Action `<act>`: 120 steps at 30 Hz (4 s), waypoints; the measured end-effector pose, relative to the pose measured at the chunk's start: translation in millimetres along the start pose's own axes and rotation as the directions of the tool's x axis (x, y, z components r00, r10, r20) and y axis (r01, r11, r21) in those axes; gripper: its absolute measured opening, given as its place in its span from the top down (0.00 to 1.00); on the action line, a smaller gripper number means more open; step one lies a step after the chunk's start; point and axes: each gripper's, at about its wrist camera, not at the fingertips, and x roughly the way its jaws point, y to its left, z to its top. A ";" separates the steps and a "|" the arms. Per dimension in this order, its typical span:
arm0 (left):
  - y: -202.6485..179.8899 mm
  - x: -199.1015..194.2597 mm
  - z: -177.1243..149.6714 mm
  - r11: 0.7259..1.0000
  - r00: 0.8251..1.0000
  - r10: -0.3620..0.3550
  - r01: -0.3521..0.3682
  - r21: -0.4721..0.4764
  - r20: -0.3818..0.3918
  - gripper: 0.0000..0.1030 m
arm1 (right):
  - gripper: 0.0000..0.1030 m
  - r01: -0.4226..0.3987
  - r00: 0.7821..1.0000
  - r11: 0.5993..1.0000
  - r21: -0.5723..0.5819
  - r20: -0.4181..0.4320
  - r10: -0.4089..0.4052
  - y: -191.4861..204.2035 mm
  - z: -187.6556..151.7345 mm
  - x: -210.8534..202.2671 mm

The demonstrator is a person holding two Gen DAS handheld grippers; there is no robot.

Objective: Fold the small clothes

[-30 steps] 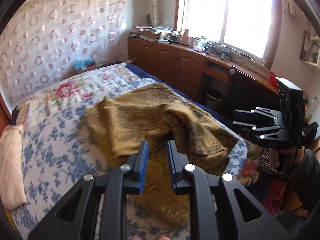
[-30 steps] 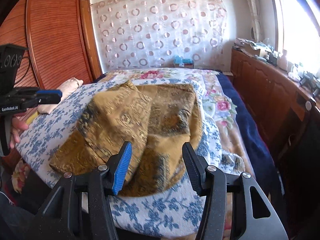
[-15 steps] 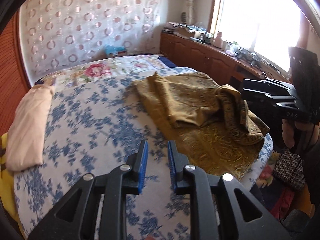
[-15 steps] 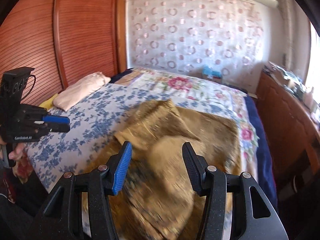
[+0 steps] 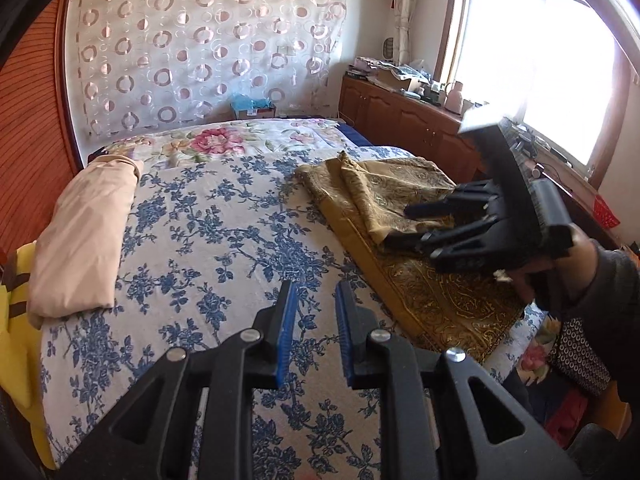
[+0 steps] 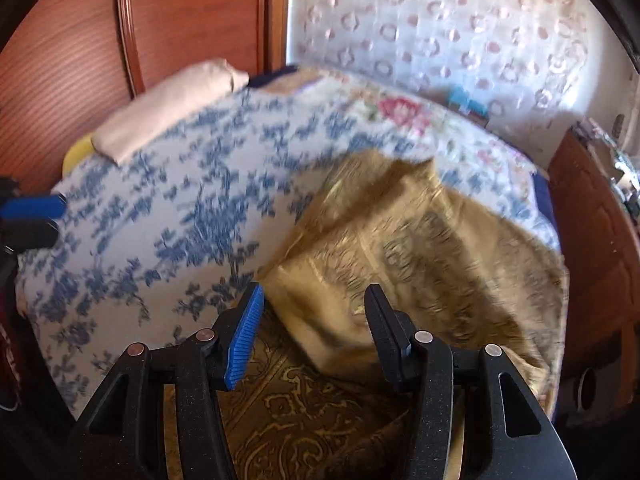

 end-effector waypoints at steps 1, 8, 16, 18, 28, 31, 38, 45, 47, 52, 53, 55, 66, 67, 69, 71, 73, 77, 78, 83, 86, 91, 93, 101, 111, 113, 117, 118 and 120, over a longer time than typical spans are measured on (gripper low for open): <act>0.2 -0.7 -0.4 1.000 1.000 -0.002 0.002 -0.001 0.001 0.84 | 0.48 0.003 1.000 1.000 -0.007 -0.018 -0.003 1.1 -2.0 6.5; -2.4 -0.4 -1.9 1.000 1.000 -0.010 0.010 0.000 0.006 0.84 | 0.48 0.004 0.999 0.999 -0.033 -0.053 -0.006 6.8 -9.9 20.3; -10.0 2.7 -3.7 1.000 1.000 -0.024 0.024 0.003 0.001 0.84 | 0.91 -0.012 0.999 0.996 -0.085 -0.049 0.008 14.8 -9.7 12.3; -10.6 5.3 -5.1 1.000 1.000 -0.026 0.026 0.005 -0.003 0.84 | 0.96 0.007 1.000 0.996 -0.090 -0.026 -0.010 11.2 -6.5 3.3; -20.6 8.5 -7.7 0.999 0.999 -0.040 0.040 0.019 -0.001 0.84 | 0.97 0.162 0.986 0.987 -0.020 0.051 -0.161 -67.8 25.8 -42.1; -25.6 9.0 -9.0 0.998 0.999 -0.051 0.051 0.025 0.001 0.84 | 0.97 0.217 0.975 0.976 0.004 0.036 -0.217 -97.2 36.0 -42.3; -37.1 14.9 -10.3 0.996 0.997 -0.074 0.075 0.043 -0.015 0.84 | 0.97 0.385 0.923 0.922 0.042 -0.036 -0.384 -162.1 46.2 -29.1; -44.3 20.1 -12.6 0.994 0.996 -0.090 0.091 0.054 -0.023 0.84 | 0.83 0.459 0.888 0.867 0.195 -0.069 -0.455 -217.1 35.1 -35.0; -45.7 21.3 -12.3 0.994 0.995 -0.092 0.093 0.056 -0.025 0.84 | 0.75 0.455 0.889 0.864 0.217 -0.048 -0.456 -217.2 27.0 -43.6; -48.9 26.6 -10.2 0.993 0.995 -0.097 0.098 0.061 -0.030 0.84 | 0.71 0.378 0.922 0.903 0.203 0.006 -0.387 -187.2 -0.4 -66.3; -50.6 28.1 -9.4 0.993 0.995 -0.094 0.096 0.064 -0.032 0.84 | 0.69 0.364 0.927 0.910 0.199 0.019 -0.375 -179.0 -7.6 -71.0; -52.4 29.2 -8.7 0.993 0.995 -0.099 0.101 0.068 -0.031 0.84 | 0.66 0.309 0.946 0.929 0.202 0.040 -0.323 -160.1 -25.8 -78.8; -70.7 71.6 -8.4 0.988 0.987 -0.103 0.116 0.103 -0.126 0.84 | 0.65 0.161 0.987 0.977 0.142 -0.005 -0.162 -87.2 -94.8 -57.1; -73.1 76.8 -8.2 0.988 0.986 -0.094 0.110 0.110 -0.137 0.84 | 0.65 0.157 0.988 0.977 0.143 -0.010 -0.157 -85.4 -98.0 -55.1; -76.0 84.5 -6.7 0.987 0.985 -0.086 0.105 0.121 -0.152 0.84 | 0.65 0.165 0.986 0.976 0.139 -0.020 -0.164 -83.4 -102.7 -51.4; -79.0 91.3 -5.7 0.986 0.984 -0.078 0.100 0.131 -0.162 0.84 | 0.65 0.176 0.984 0.976 0.131 -0.011 -0.176 -80.7 -107.6 -49.3; -82.8 96.8 -5.1 0.985 0.983 -0.072 0.097 0.142 -0.171 0.84 | 0.65 0.185 0.983 0.977 0.108 -0.001 -0.186 -76.9 -111.6 -49.6; -89.5 106.4 -3.6 0.983 0.981 -0.073 0.101 0.154 -0.181 0.84 | 0.91 0.163 0.987 0.983 0.085 -0.001 -0.163 -75.5 -117.9 -52.9; -90.4 108.4 -3.8 0.983 0.980 -0.071 0.100 0.156 -0.184 0.84 | 0.96 0.171 0.985 0.982 0.076 -0.002 -0.172 -73.7 -120.3 -55.0; -96.1 118.1 -6.1 0.980 0.978 -0.061 0.097 0.176 -0.199 0.84 | 1.00 0.246 0.963 0.961 0.123 0.080 -0.257 -74.7 -136.1 -84.5; -96.2 122.4 -6.6 0.980 0.977 -0.058 0.095 0.176 -0.203 0.84 | 1.00 0.252 0.954 0.947 0.198 0.114 -0.278 -84.8 -149.1 -108.4; -99.1 126.7 -7.6 0.977 0.979 -0.044 0.084 0.194 -0.200 0.84 | 1.00 0.194 0.960 0.944 0.266 0.144 -0.238 -93.0 -155.9 -127.2; -100.5 128.0 -6.8 0.977 0.979 -0.039 0.080 0.200 -0.200 0.84 | 1.00 0.183 0.962 0.945 0.270 0.148 -0.228 -90.9 -151.1 -124.6; -100.1 126.6 -9.0 0.975 0.981 -0.036 0.076 0.208 -0.191 0.83 | 0.57 0.133 0.984 0.965 0.225 0.083 -0.155 -66.1 -117.2 -73.9; -101.1 126.6 -9.6 0.976 0.982 -0.039 0.077 0.204 -0.182 0.83 | 0.96 0.225 0.973 0.955 0.194 0.005 -0.231 -62.9 -130.8 -59.4; -101.9 126.2 -10.4 0.976 0.983 -0.039 0.076 0.203 -0.179 0.83 | 0.97 0.242 0.966 0.943 0.230 0.035 -0.256 -66.6 -141.8 -73.0; -103.8 125.7 -11.7 0.976 0.985 -0.034 0.069 0.207 -0.171 0.83 | 0.97 0.257 0.953 0.914 0.314 0.078 -0.294 -73.1 -168.0 -104.9; -102.9 125.2 -12.1 0.976 0.985 -0.035 0.070 0.205 -0.170 0.83 | 0.97 0.255 0.951 0.905 0.340 0.083 -0.299 -74.7 -175.1 -111.9; -101.2 124.7 -12.7 0.977 0.985 -0.041 0.074 0.198 -0.167 0.83 | 0.96 0.260 0.945 0.883 0.392 0.087 -0.317 -78.3 -185.8 -121.5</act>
